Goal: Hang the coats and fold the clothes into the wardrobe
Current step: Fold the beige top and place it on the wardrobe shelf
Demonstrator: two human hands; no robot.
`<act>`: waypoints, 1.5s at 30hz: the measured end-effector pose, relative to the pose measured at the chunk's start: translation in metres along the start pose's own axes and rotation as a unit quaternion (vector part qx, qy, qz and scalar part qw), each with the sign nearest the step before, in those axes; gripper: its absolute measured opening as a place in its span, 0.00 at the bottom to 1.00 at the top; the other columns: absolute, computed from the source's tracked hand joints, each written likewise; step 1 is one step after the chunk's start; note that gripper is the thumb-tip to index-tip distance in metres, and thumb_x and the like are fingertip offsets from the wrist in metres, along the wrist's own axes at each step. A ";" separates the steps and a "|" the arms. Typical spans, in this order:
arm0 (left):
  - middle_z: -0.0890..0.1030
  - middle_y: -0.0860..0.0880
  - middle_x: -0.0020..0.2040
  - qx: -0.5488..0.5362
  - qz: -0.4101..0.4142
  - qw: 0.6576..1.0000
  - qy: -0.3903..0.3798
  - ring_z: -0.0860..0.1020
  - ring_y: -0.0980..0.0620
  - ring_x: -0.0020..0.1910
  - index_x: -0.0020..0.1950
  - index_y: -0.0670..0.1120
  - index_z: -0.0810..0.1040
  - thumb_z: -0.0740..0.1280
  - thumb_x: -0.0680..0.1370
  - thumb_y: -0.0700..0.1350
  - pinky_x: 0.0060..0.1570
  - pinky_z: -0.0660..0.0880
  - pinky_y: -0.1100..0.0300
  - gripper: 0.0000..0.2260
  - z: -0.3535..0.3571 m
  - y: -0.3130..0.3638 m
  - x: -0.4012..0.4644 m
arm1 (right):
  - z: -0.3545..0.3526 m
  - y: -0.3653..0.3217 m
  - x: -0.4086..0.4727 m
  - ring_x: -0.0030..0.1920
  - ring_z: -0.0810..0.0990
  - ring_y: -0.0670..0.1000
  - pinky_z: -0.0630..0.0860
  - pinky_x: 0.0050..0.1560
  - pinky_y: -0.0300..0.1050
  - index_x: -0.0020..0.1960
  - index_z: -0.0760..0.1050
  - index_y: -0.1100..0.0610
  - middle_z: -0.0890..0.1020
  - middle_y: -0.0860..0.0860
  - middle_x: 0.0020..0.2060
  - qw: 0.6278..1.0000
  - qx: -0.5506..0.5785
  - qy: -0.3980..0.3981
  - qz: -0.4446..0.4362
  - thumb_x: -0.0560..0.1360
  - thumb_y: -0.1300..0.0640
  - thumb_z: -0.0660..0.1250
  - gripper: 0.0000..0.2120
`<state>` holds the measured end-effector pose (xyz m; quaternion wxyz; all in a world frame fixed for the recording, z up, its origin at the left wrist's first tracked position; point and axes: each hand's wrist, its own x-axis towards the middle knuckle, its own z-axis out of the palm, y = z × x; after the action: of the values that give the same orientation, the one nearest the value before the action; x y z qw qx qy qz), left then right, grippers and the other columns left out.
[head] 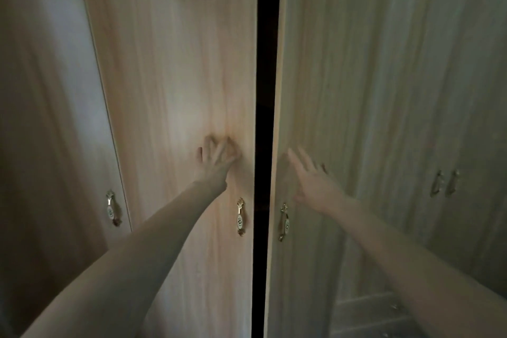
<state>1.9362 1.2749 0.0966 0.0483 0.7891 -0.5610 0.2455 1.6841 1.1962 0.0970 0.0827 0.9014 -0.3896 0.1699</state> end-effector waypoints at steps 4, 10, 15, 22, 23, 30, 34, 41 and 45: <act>0.31 0.50 0.77 -0.010 0.002 1.000 -0.009 0.37 0.29 0.74 0.76 0.67 0.49 0.77 0.67 0.56 0.70 0.50 0.31 0.47 0.018 -0.013 0.009 | 0.043 0.001 0.039 0.78 0.43 0.52 0.50 0.74 0.63 0.78 0.33 0.48 0.36 0.46 0.77 0.998 0.004 -0.064 0.002 0.76 0.47 0.66 0.47; 0.25 0.50 0.75 -0.014 -0.007 1.000 -0.002 0.28 0.29 0.71 0.76 0.66 0.38 0.75 0.70 0.57 0.66 0.53 0.24 0.51 0.056 -0.010 0.036 | 0.092 -0.011 0.072 0.77 0.47 0.52 0.55 0.72 0.61 0.77 0.34 0.45 0.35 0.42 0.76 0.997 0.067 0.032 0.028 0.75 0.58 0.67 0.47; 0.25 0.50 0.74 0.011 -0.057 0.997 0.043 0.22 0.30 0.68 0.72 0.67 0.32 0.74 0.69 0.59 0.65 0.50 0.23 0.53 0.092 -0.007 0.062 | 0.124 -0.018 0.116 0.76 0.50 0.55 0.63 0.68 0.66 0.78 0.40 0.44 0.42 0.44 0.78 0.993 0.090 0.057 0.045 0.71 0.57 0.72 0.50; 0.31 0.45 0.77 0.083 -0.066 0.991 0.085 0.30 0.26 0.70 0.75 0.63 0.31 0.74 0.66 0.63 0.63 0.57 0.25 0.56 0.114 -0.007 0.083 | 0.168 -0.021 0.157 0.70 0.59 0.61 0.77 0.57 0.59 0.79 0.50 0.49 0.54 0.50 0.77 0.985 0.058 0.149 0.065 0.63 0.59 0.78 0.53; 0.32 0.45 0.78 0.089 -0.066 0.990 0.091 0.32 0.26 0.71 0.75 0.63 0.32 0.74 0.66 0.64 0.63 0.57 0.25 0.56 0.116 -0.007 0.084 | 0.172 -0.022 0.159 0.70 0.59 0.61 0.77 0.56 0.60 0.79 0.49 0.48 0.53 0.49 0.78 0.983 0.053 0.157 0.080 0.65 0.59 0.77 0.52; 0.33 0.44 0.78 0.119 -0.076 0.985 0.103 0.39 0.25 0.74 0.77 0.61 0.33 0.73 0.65 0.67 0.64 0.58 0.25 0.56 0.122 -0.006 0.089 | 0.171 -0.019 0.156 0.72 0.59 0.59 0.72 0.56 0.62 0.79 0.48 0.45 0.53 0.46 0.78 0.983 0.032 0.157 0.084 0.61 0.58 0.80 0.56; 0.32 0.44 0.78 0.119 -0.091 0.985 0.082 0.38 0.25 0.73 0.76 0.62 0.32 0.71 0.67 0.66 0.65 0.58 0.26 0.54 0.113 -0.002 0.084 | 0.170 -0.022 0.153 0.73 0.58 0.59 0.72 0.57 0.62 0.79 0.45 0.45 0.50 0.46 0.78 0.987 0.043 0.136 0.079 0.62 0.58 0.79 0.57; 0.31 0.43 0.77 0.108 -0.125 0.986 0.017 0.37 0.24 0.72 0.78 0.60 0.39 0.66 0.73 0.65 0.66 0.63 0.34 0.45 0.090 0.021 0.088 | 0.158 -0.018 0.147 0.75 0.48 0.59 0.70 0.64 0.61 0.79 0.40 0.46 0.43 0.46 0.79 0.989 0.092 0.108 0.042 0.71 0.65 0.46 0.39; 0.30 0.47 0.77 0.115 -0.101 0.987 -0.038 0.37 0.26 0.73 0.77 0.63 0.37 0.65 0.68 0.73 0.65 0.66 0.39 0.49 0.074 0.010 0.081 | 0.142 -0.017 0.145 0.75 0.44 0.59 0.67 0.66 0.62 0.78 0.38 0.48 0.39 0.46 0.78 0.992 0.112 0.062 0.017 0.74 0.60 0.63 0.44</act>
<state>1.9719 1.1757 0.0657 -0.0393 0.8508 -0.4476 0.2725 1.8236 1.0703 0.0187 0.0025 0.8860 -0.3774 0.2693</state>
